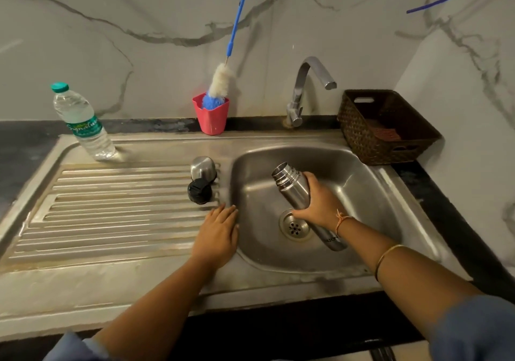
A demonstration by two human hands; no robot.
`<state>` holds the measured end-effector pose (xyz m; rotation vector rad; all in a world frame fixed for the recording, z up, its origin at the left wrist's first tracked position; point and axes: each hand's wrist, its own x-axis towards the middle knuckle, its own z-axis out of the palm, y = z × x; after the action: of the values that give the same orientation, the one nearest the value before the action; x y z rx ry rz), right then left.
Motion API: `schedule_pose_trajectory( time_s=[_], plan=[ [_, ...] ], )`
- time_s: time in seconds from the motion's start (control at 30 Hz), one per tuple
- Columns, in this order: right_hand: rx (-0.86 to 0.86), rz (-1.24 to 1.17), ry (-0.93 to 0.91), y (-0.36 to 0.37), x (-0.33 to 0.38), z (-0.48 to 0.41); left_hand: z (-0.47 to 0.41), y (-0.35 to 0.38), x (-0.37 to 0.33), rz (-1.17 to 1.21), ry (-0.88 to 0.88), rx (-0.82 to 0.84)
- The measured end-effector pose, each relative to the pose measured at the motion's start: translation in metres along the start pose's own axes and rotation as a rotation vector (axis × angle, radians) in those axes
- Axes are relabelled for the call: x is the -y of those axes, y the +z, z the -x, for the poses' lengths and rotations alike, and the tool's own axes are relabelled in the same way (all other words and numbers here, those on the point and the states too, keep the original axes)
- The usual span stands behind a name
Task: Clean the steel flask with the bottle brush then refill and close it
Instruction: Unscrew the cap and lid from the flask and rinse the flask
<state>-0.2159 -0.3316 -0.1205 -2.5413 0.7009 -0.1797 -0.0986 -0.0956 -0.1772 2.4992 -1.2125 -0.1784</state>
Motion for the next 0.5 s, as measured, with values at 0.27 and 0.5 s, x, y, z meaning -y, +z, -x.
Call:
schedule_pose_trajectory(
  time_s=[0.27,0.5],
  plan=[
    [0.153,0.198,0.012,0.015,-0.022,-0.022,-0.002,0.002,0.001,0.031,-0.024,-0.033],
    [0.212,0.261,0.046,0.021,-0.028,-0.03,-0.003,0.005,0.005,0.033,-0.019,-0.05]
  ],
)
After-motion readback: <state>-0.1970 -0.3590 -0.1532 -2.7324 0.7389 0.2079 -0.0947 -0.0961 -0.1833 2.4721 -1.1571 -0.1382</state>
